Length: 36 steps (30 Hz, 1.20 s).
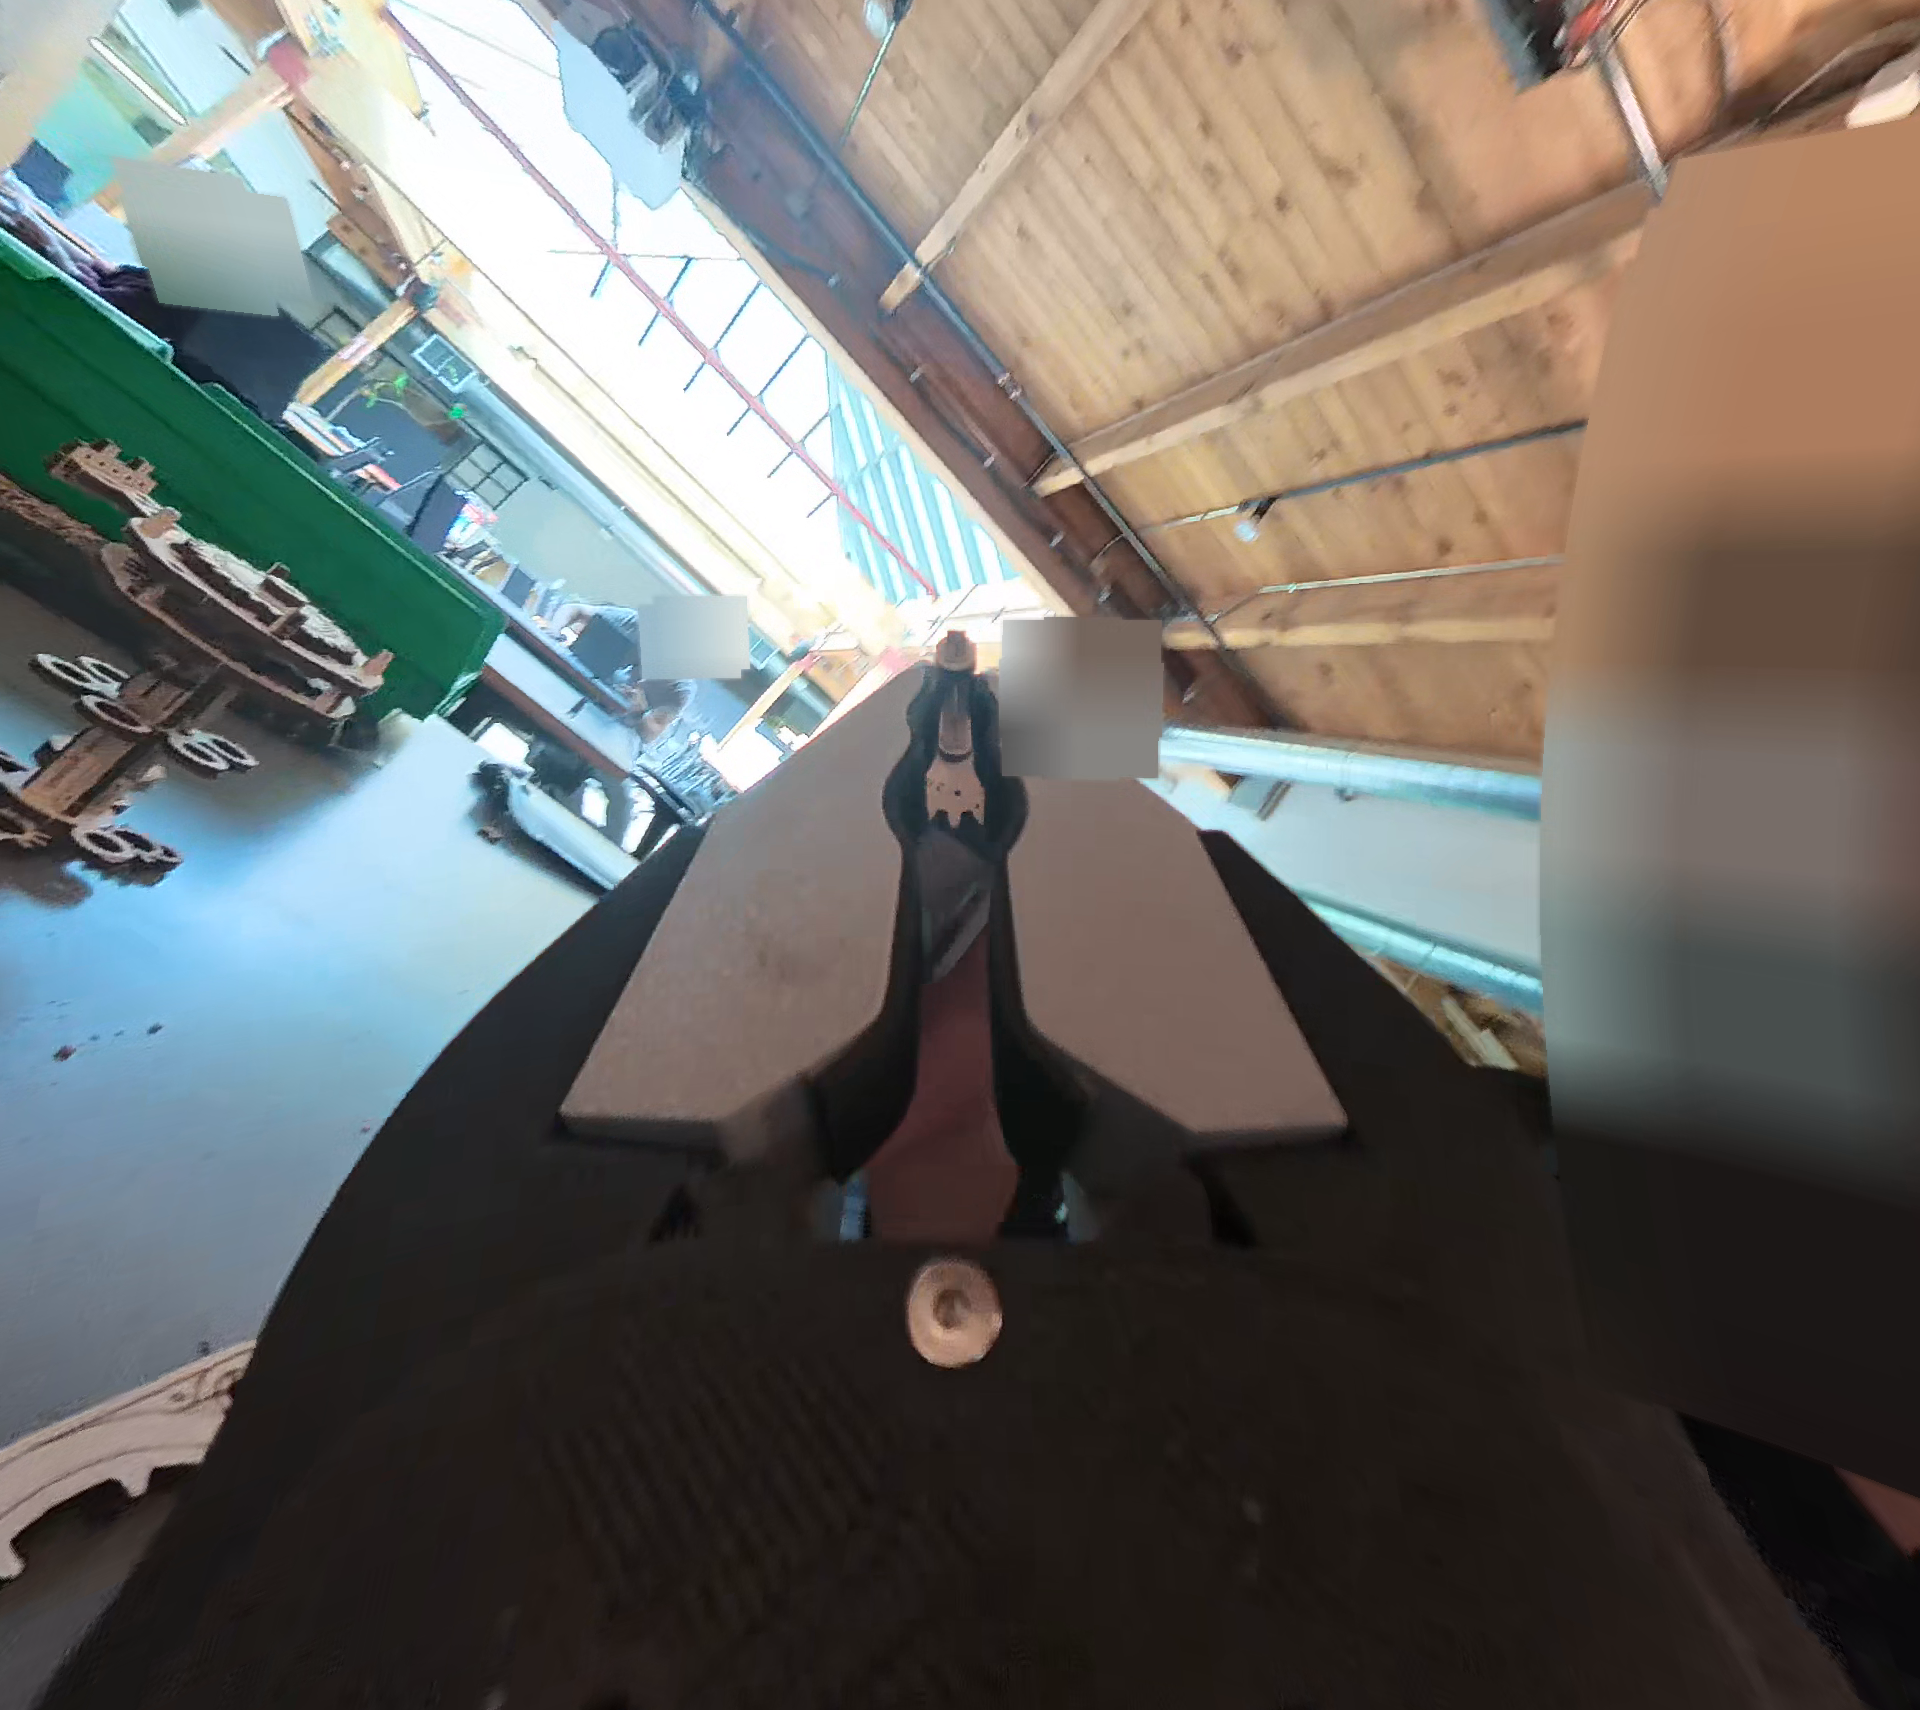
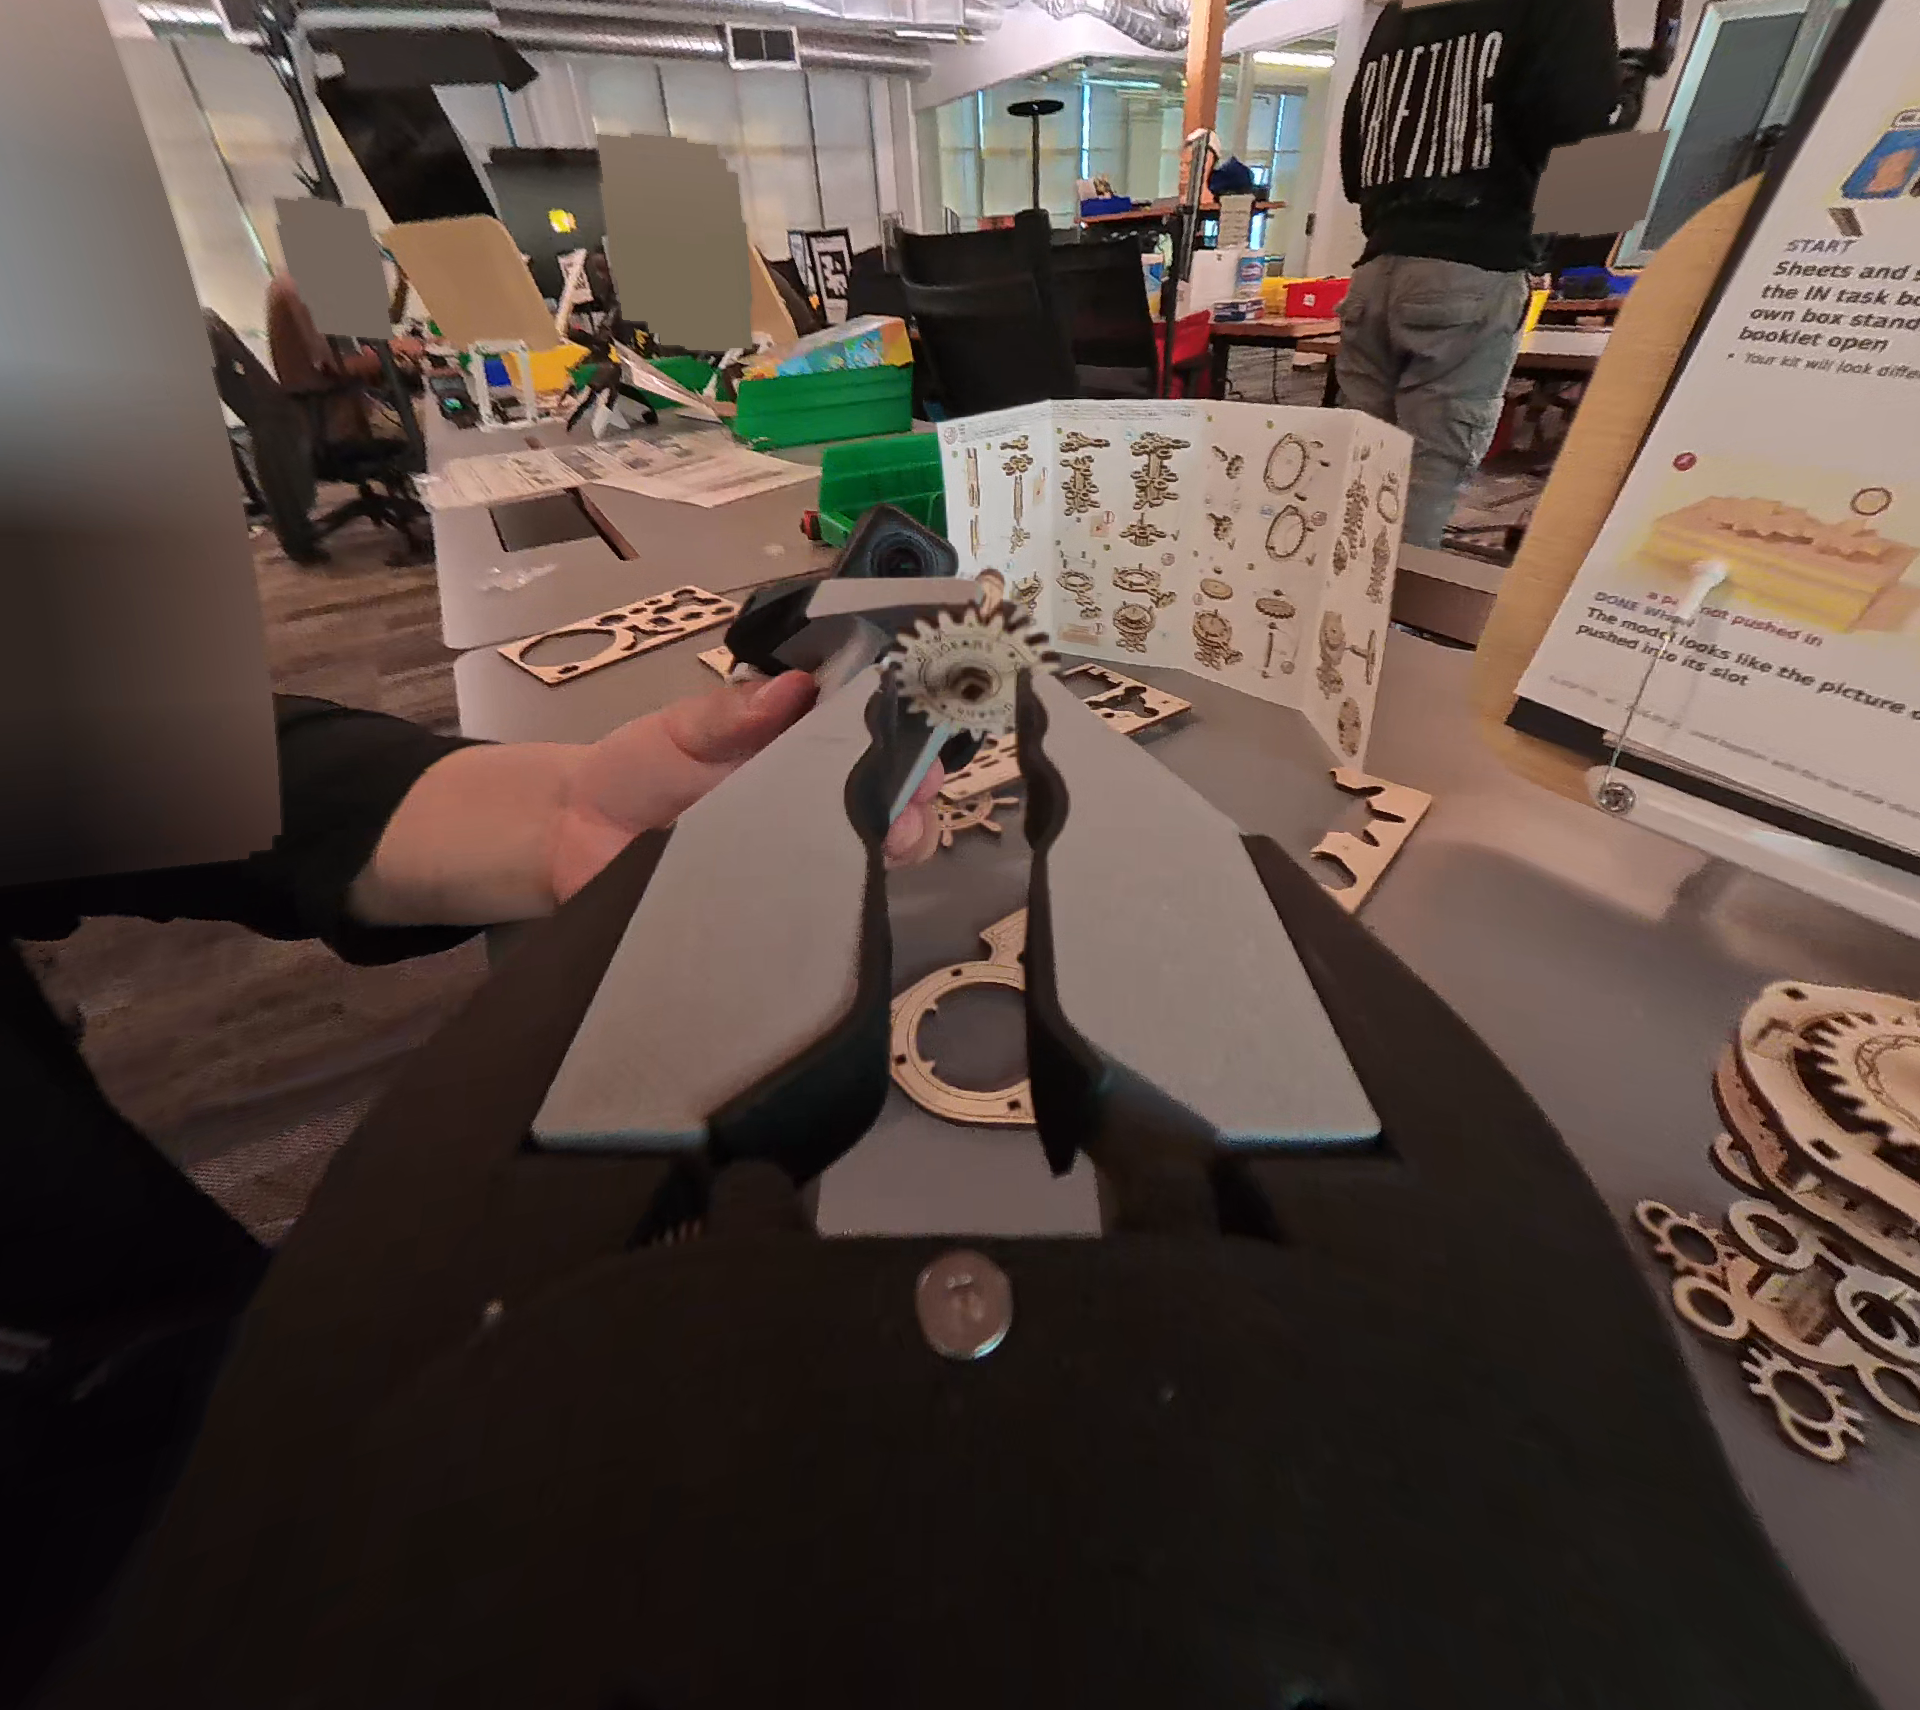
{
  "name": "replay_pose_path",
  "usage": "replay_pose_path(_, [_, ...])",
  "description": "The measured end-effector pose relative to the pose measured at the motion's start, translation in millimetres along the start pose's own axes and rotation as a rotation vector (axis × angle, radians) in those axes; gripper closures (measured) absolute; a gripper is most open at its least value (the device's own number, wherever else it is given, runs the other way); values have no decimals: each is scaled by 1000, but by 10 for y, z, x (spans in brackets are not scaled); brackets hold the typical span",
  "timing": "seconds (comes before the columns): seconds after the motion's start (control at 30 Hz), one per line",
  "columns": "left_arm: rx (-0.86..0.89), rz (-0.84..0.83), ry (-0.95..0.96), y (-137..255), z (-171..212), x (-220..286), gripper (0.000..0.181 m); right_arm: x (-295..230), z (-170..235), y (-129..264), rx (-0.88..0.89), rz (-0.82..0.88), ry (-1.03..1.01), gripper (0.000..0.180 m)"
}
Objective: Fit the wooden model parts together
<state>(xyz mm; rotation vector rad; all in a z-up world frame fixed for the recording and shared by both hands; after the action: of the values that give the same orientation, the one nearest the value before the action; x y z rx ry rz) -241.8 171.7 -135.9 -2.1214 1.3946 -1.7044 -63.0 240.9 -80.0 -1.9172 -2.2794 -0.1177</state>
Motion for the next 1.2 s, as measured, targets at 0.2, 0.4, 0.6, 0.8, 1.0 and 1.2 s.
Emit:
replay_pose_path(0.2, [-3,-9,-22,29,24,-30,178,0,77,-97,-55,29,-6,162])
replay_pose_path(0.4, [26,1,35,109,-49,-58,178,-5,139,-150,-118,70,17,163])
replay_pose_path(0.6, [-75,-58,-34,147,-213,31,179,51,313,-116,-130,84,-5,157])
replay_pose_path(0.8, [15,1,45,277,-371,30,179,53,392,-209,-132,84,-15,153])
replay_pose_path(1.0, [61,9,124,350,-383,-51,179,64,304,-332,-120,74,27,153])
replay_pose_path(1.2, [39,-4,94,356,-388,-49,179,3,399,-371,-148,65,54,153])
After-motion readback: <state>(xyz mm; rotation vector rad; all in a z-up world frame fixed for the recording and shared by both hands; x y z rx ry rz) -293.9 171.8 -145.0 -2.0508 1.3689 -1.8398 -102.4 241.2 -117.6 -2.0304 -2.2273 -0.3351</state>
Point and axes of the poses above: each gripper's, where its closed fingertips meet, y back along the fingers, z out of its underside, x = y × z across the jaws, the point moved 10 cm from there along y, back along the fingers, and after that the axes turned 13 degrees about y, right-handed, at the moved point
